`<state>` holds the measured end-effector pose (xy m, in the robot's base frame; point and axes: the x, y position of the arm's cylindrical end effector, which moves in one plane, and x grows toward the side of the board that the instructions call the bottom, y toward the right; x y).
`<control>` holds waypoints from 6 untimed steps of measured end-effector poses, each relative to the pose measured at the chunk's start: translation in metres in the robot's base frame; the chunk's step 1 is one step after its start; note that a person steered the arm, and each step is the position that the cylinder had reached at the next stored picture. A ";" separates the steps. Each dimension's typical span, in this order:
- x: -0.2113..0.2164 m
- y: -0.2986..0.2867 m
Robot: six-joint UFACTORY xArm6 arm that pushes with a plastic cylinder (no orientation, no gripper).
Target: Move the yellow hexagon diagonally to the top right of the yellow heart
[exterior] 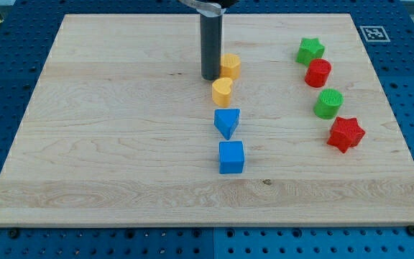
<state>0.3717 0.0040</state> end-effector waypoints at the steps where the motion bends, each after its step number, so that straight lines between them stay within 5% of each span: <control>1: 0.008 0.006; 6: -0.020 0.005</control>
<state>0.3519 0.0087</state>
